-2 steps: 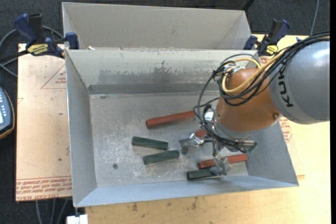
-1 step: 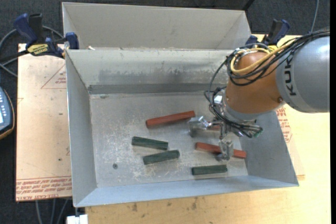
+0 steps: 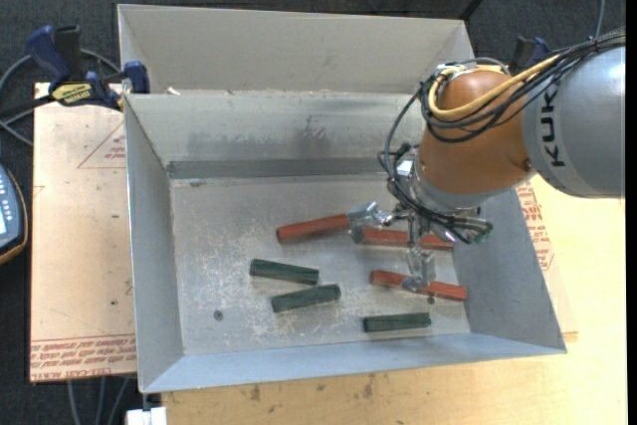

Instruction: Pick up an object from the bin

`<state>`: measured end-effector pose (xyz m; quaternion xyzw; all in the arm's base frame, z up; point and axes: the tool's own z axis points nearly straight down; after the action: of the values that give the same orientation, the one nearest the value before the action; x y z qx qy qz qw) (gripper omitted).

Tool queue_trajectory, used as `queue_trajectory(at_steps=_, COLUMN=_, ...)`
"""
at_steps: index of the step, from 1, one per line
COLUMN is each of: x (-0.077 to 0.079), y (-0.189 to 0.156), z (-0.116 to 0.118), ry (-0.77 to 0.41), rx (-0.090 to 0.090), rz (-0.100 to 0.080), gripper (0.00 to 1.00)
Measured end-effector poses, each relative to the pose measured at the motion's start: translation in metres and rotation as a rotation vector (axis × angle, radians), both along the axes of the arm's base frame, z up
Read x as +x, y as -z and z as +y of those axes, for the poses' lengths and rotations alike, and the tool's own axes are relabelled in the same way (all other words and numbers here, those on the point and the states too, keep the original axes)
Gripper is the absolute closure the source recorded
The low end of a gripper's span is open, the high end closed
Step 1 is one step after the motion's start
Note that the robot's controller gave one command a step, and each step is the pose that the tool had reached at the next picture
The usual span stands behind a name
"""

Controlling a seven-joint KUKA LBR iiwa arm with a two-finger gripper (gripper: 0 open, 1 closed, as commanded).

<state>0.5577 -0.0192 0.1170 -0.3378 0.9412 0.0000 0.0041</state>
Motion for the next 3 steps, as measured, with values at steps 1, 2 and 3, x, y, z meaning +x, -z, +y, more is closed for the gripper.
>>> queue_trajectory(at_steps=1, x=-0.0597, y=0.0258, z=-0.0729, ry=0.175, rx=-0.003, rz=0.011, gripper=0.0)
queue_trajectory(at_steps=2, x=-0.0581, y=0.025, z=-0.0701, ry=0.17, rx=-0.001, rz=0.008, gripper=1.0)
queue_trajectory(at_steps=3, x=-0.058, y=0.025, z=-0.0699, ry=0.17, rx=-0.001, rz=0.008, gripper=0.0)
